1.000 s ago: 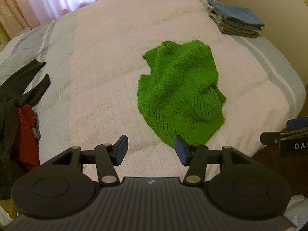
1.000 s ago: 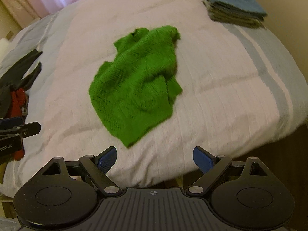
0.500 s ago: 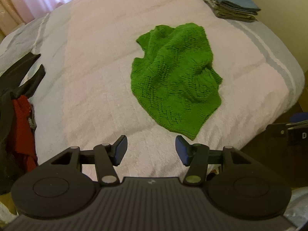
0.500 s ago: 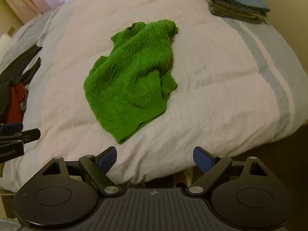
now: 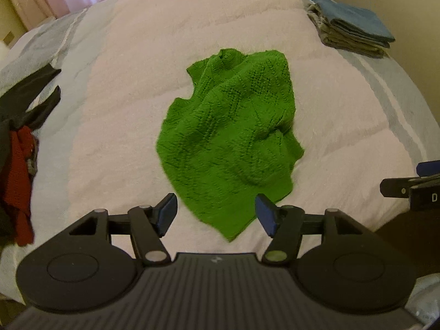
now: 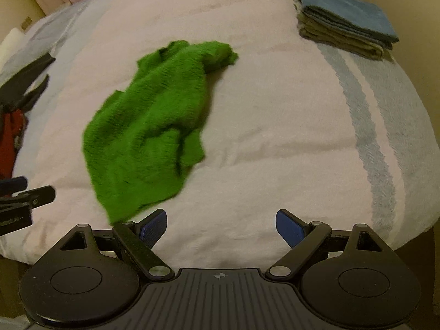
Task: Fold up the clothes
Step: 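Move both open grippers toward the crumpled green vest's hem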
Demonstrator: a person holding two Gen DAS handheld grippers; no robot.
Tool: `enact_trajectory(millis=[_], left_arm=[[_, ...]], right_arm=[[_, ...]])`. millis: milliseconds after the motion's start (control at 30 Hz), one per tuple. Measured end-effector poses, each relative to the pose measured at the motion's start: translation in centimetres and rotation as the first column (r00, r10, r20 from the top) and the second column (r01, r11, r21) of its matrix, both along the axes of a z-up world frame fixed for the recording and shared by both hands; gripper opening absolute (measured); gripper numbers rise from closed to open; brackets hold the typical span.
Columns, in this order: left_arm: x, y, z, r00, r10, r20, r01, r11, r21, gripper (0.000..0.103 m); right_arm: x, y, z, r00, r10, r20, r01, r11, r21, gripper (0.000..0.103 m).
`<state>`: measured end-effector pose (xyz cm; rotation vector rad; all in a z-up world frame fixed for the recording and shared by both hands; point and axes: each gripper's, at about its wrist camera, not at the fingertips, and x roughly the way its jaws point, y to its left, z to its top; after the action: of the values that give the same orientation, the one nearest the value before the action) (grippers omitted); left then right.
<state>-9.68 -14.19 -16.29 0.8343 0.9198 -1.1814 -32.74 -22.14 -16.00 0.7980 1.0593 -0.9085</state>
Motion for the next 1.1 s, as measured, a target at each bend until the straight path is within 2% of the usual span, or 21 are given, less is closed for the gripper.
enact_trajectory(millis=[167,400,700,1100], left_arm=[[-1.4,-0.1,-1.2,0.998,0.069,-0.014,-0.068,0.997,0.033,0.059],[-0.1,0.4,-3.5,0.983,0.184,-0.007,-0.182,0.978,0.104,0.059],[4.1,0.5,-9.6,0.959,0.283,-0.005,-0.276,0.939,0.205,0.059],[7.0,-1.2,-13.9,0.948,0.317,-0.032,-0.306,0.934,0.184,0.059]], right_arm=[[-1.3,-1.5,-1.7,1.0,0.025,0.009,-0.025,0.998,0.054,0.089],[-1.6,-3.0,-5.2,0.999,0.031,0.012,-0.031,0.996,0.089,0.089],[-1.3,-5.9,-10.2,0.998,-0.013,-0.068,0.02,0.993,0.116,0.089],[1.4,-9.1,-12.6,0.998,0.035,-0.049,-0.032,0.997,0.066,0.089]])
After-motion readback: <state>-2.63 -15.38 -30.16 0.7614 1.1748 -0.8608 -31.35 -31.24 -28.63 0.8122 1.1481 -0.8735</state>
